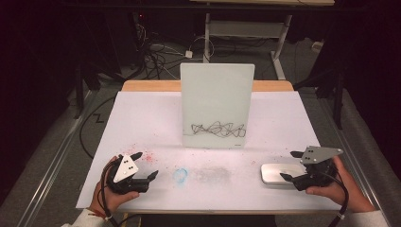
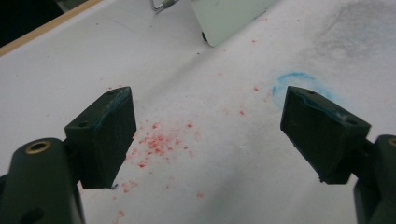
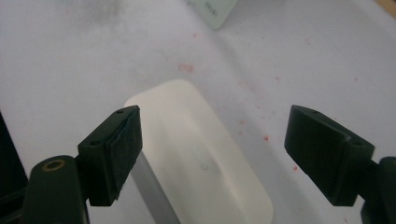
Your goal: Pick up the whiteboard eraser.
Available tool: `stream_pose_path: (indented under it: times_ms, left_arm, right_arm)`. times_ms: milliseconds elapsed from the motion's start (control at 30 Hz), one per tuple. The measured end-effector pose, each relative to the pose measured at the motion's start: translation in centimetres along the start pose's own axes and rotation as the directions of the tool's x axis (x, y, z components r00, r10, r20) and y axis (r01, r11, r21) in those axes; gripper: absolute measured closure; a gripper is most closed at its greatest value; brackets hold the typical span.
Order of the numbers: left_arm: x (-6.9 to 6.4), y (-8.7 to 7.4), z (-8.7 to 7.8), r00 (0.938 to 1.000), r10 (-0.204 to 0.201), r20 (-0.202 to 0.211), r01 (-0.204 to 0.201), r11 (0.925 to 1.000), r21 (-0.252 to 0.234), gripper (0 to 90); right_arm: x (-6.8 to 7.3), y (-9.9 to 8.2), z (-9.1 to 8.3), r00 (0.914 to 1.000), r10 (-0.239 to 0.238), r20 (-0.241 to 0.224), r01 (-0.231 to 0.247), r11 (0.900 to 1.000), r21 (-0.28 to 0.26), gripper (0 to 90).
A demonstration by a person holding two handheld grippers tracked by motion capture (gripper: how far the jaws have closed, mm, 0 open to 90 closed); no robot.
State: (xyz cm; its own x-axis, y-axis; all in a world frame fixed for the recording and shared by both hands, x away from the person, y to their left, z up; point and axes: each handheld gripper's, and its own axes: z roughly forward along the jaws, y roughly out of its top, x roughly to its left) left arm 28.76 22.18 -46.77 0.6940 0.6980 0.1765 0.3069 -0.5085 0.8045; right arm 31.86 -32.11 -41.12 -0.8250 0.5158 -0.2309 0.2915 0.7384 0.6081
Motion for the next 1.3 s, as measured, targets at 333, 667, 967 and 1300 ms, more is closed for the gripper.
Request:
stream_pose_path:
  times_ms: [333, 667, 967, 1300]
  left_arm:
    - [-0.1, 0.0, 0.5, 0.9998, 0.009, 0.016, -0.009, 0.9995, 0.032, 17.8]
    - [-0.2, -0.1, 0.6, 0.9996, 0.013, 0.026, -0.014, 0.9991, 0.039, 17.7]
    - [-0.1, -0.1, 0.4, 0.9996, 0.025, 0.016, -0.025, 0.9993, 0.029, 17.7]
    - [-0.1, 0.0, 0.4, 0.9997, 0.012, 0.021, -0.012, 0.9997, 0.019, 17.7]
  right_arm:
    - [-0.7, 1.5, 2.7, 0.9716, -0.179, -0.155, 0.212, 0.9476, 0.239, 19.8]
    - [-1.8, 1.6, 5.6, 0.9328, -0.202, -0.299, 0.3, 0.8935, 0.334, 24.4]
    - [-1.8, 1.2, 4.7, 0.9262, -0.214, -0.311, 0.307, 0.9058, 0.292, 30.7]
    - [-1.1, 2.1, 3.1, 0.9675, -0.213, -0.137, 0.226, 0.97, 0.09, 30.9]
